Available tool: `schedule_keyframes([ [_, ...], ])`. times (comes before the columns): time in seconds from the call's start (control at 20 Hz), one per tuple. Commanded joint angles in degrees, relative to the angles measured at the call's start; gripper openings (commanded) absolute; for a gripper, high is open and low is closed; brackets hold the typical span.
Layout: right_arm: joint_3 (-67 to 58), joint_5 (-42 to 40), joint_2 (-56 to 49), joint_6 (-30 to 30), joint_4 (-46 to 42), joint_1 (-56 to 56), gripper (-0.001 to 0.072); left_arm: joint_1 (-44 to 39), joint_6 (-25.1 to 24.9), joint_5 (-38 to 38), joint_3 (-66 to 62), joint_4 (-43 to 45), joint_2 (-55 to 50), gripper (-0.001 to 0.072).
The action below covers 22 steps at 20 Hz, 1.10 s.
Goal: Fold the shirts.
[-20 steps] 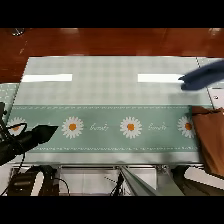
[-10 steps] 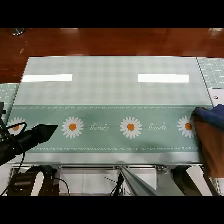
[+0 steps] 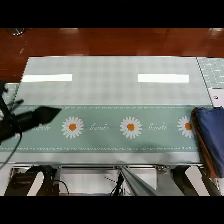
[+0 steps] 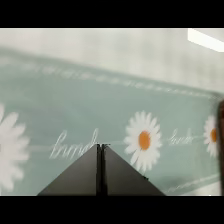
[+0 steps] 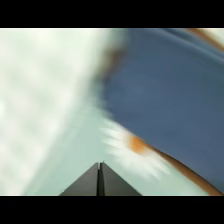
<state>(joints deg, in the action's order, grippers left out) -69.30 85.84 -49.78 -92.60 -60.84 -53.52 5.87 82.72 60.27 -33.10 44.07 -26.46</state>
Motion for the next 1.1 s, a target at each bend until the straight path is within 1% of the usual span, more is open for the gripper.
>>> schedule_keyframes([
  [0.0,-0.22,-22.67,-3.34,11.58,17.44,23.45,0.0016,-0.66,-7.10,-1.84,-17.53,-3.80,-15.15,0.0016],
  [0.05,-0.20,-26.93,-4.63,13.42,11.52,32.81,0.0016,-2.25,-7.06,-1.36,-24.30,-1.55,-19.82,0.0016],
  [0.1,-0.17,-29.31,-6.75,13.49,1.84,41.99,0.0016,-4.63,-6.78,-0.57,-29.20,1.92,-23.69,0.0016],
  [0.15,0.44,-29.00,-9.35,11.02,-8.70,49.31,0.0016,-7.54,-4.46,1.01,-32.22,6.88,-26.93,0.0016],
  [0.2,2.16,-28.20,-12.28,4.22,-17.70,55.06,0.0016,-11.06,-2.21,2.29,-32.85,13.44,-29.42,0.0016],
  [0.25,4.52,-26.93,-15.50,-1.70,-24.63,59.54,0.0017,-14.45,0.31,2.56,-31.43,22.32,-31.43,0.0016],
  [0.3,6.19,-24.83,-18.58,-4.85,-29.53,62.42,0.0016,-16.87,4.46,2.80,-29.27,30.84,-32.96,0.0017],
  [0.35,6.69,-22.38,-21.16,-6.34,-31.87,63.95,0.0016,-18.05,8.98,3.91,-27.26,38.03,-34.47,0.0017],
  [0.4,6.69,-20.39,-23.15,-6.56,-32.85,64.61,0.0017,-18.14,11.82,5.38,-26.40,41.05,-35.60,0.0018],
  [0.45,6.69,-19.50,-24.30,-6.56,-33.00,64.70,0.0017,-17.70,12.59,6.60,-26.38,41.53,-36.52,0.0018],
  [0.6,6.67,-19.61,-24.81,-6.75,-35.80,64.70,0.0017,-17.55,12.57,6.86,-26.38,41.88,-36.85,0.0018],
  [1.05,6.67,-19.61,-24.81,-6.75,-35.69,64.70,0.0017,-17.66,12.57,6.84,-26.38,41.88,-37.42,0.0018],
])
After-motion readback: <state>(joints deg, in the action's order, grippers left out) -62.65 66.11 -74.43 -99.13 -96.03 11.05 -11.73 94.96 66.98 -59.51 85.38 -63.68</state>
